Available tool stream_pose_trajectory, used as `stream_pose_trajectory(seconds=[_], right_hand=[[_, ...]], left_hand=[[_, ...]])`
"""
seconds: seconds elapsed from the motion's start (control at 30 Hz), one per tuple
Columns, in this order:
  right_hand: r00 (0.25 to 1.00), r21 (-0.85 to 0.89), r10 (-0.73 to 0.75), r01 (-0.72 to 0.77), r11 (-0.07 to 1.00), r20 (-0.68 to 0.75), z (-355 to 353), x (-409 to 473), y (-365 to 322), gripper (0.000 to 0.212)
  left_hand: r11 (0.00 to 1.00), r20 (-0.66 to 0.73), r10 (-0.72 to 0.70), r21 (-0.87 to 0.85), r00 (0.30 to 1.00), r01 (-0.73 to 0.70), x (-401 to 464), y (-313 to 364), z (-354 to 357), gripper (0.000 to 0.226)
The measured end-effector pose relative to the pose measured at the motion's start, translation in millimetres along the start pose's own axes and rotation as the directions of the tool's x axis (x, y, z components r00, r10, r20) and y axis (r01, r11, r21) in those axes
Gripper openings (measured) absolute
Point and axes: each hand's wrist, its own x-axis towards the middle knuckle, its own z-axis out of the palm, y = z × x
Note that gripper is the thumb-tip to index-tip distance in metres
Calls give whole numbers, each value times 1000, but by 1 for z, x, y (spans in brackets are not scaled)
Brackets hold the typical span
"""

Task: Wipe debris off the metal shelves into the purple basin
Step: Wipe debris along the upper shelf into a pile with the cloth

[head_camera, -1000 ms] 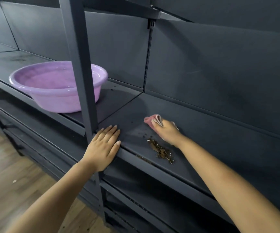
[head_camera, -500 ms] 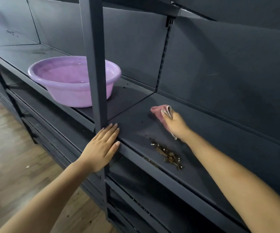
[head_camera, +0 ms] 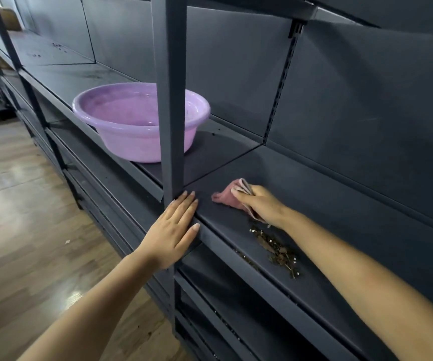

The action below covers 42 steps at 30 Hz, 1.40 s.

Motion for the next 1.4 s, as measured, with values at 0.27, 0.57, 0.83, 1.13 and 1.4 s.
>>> stream_pose_trajectory(seconds=[0.27,0.57,0.83,1.13,1.4], right_hand=[[990,260,-37,1,966,135,-13,-25,14,105],[999,337,1,-14,941,40,-20,-53,12,54],[939,318,74,40,947,-337,-44,-36,8,75],[990,81,54,-43,996,-131,-26,-63,13,30],[991,189,6,20,982,-136,-42,-102,12,27]], left_hand=[[999,20,-35,-29,999,36,-1,5,-2,83],[996,72,-78,-35,994,81,0,9,-9,92],[990,120,-125,-48,985,131,3,25,-20,113],[995,114,-92,-19,989,95,-1,38,-13,104],[997,75,-62,41,995,59,2,48,-12,106]])
